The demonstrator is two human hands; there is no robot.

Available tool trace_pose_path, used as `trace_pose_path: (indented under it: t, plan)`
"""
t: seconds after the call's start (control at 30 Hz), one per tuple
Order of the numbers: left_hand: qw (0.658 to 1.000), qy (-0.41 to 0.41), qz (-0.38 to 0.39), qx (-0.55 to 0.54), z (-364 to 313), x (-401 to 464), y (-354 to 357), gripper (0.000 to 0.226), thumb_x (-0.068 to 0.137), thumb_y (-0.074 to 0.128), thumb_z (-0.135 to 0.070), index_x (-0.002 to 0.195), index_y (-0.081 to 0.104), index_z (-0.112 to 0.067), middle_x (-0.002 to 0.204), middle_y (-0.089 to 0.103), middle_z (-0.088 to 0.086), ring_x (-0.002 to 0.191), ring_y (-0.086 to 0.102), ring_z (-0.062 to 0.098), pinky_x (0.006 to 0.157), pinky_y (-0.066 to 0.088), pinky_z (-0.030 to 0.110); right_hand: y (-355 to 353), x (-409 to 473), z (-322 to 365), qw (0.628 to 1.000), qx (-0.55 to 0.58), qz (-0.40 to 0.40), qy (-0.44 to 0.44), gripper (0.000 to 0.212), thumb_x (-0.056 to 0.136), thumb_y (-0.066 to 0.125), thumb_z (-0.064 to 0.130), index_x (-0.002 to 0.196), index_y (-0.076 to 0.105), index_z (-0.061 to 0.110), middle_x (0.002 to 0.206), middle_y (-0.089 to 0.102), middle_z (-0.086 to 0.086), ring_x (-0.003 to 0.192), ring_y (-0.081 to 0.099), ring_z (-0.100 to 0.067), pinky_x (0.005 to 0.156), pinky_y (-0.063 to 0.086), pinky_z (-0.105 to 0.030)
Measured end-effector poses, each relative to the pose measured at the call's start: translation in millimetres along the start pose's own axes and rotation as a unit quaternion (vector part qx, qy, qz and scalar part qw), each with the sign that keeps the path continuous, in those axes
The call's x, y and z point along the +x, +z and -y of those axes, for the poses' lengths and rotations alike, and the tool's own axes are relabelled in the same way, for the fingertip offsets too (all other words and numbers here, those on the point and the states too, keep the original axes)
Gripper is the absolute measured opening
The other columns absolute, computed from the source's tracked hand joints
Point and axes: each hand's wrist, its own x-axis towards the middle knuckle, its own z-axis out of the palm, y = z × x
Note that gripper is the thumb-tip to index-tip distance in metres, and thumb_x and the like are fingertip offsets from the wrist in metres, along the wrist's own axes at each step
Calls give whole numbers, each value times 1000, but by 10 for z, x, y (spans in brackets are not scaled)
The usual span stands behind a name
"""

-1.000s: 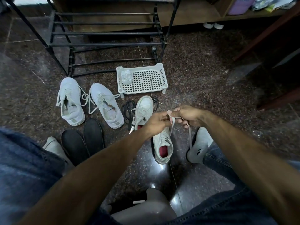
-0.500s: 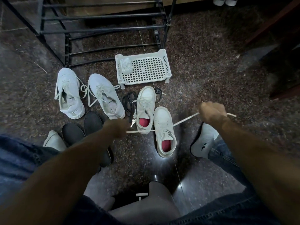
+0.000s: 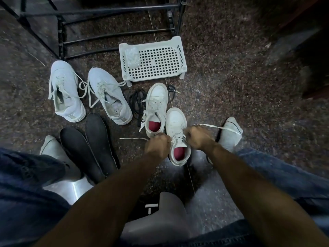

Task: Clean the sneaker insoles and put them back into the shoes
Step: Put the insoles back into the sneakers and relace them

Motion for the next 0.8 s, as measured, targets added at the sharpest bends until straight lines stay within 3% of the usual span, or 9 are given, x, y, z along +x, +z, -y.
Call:
trace_pose_path:
  t: [0.07, 0.17, 0.27, 0.37, 0.47, 0.57, 0.67, 0.73, 0.8]
  plan:
    - [1000, -16, -12, -17, 25, -24, 4, 23, 95, 47, -25, 97, 66, -12, 101, 67, 11, 92, 65, 33, 72, 49, 37, -34, -2, -99, 999, 32, 19, -6, 13, 85, 52, 34, 84, 58, 21, 101, 68, -13, 96, 63, -34, 72, 42, -32]
    - [998, -22, -10, 58, 144, -63, -44, 26, 95, 44, -30, 101, 64, -14, 98, 68, 11, 90, 67, 32, 70, 49, 37, -208, -45, -316, 998, -25, 55, -12, 19, 91, 46, 38, 95, 55, 21, 104, 65, -10, 99, 61, -31, 79, 44, -36]
    - [994, -23, 61, 92, 317, -24, -76, 25, 93, 47, -28, 102, 65, -13, 102, 68, 13, 95, 66, 32, 75, 49, 35, -326, -65, -423, 988, -51, 143, -16, 17, 96, 42, 37, 98, 50, 22, 100, 60, -1, 100, 57, -27, 83, 42, -37]
    - [976, -83, 66, -188, 308, 70, -172, 19, 88, 54, -9, 74, 66, -11, 77, 65, 7, 74, 63, 18, 62, 42, 23, -334, -14, -373, 976, 152, 152, 29, 21, 97, 43, 26, 81, 53, 17, 89, 71, -3, 89, 61, -21, 84, 44, -36]
    - [829, -193, 30, -523, 148, 148, -298, 17, 84, 54, 1, 70, 62, -6, 74, 65, 9, 68, 67, 13, 62, 49, 20, -313, 20, -312, 931, 332, 139, 61, 19, 92, 45, 5, 76, 54, 11, 58, 67, -5, 63, 57, -19, 72, 45, -35]
    - [705, -242, 20, -666, -44, 236, -321, 11, 88, 55, -10, 80, 62, -8, 88, 67, 9, 92, 69, 25, 84, 49, 35, -280, 42, -341, 927, 352, 118, 54, 14, 91, 57, 6, 80, 62, 13, 46, 57, 5, 46, 48, -8, 58, 40, -27]
    - [569, -277, -11, -774, -224, 313, -297, 13, 97, 51, -19, 96, 60, -9, 101, 67, 8, 99, 67, 25, 91, 47, 39, -332, 2, -329, 916, 380, 116, 49, 28, 91, 66, 21, 65, 60, 12, 42, 52, 9, 41, 42, 0, 50, 38, -16]
    - [504, -304, -20, -808, -322, 346, -266, 22, 98, 47, -20, 111, 60, -8, 108, 67, 8, 102, 66, 25, 97, 45, 39, -344, -20, -291, 862, 497, 79, 65, 38, 91, 65, 31, 58, 56, 13, 53, 57, 2, 53, 49, -9, 62, 43, -18]
    - [453, -315, -36, -833, -389, 388, -209, 30, 100, 43, -19, 125, 56, -9, 118, 65, 8, 103, 64, 24, 106, 42, 40, -294, 9, -236, 746, 659, 33, 94, 41, 92, 62, 31, 55, 55, 15, 66, 63, -5, 66, 58, -18, 75, 49, -29]
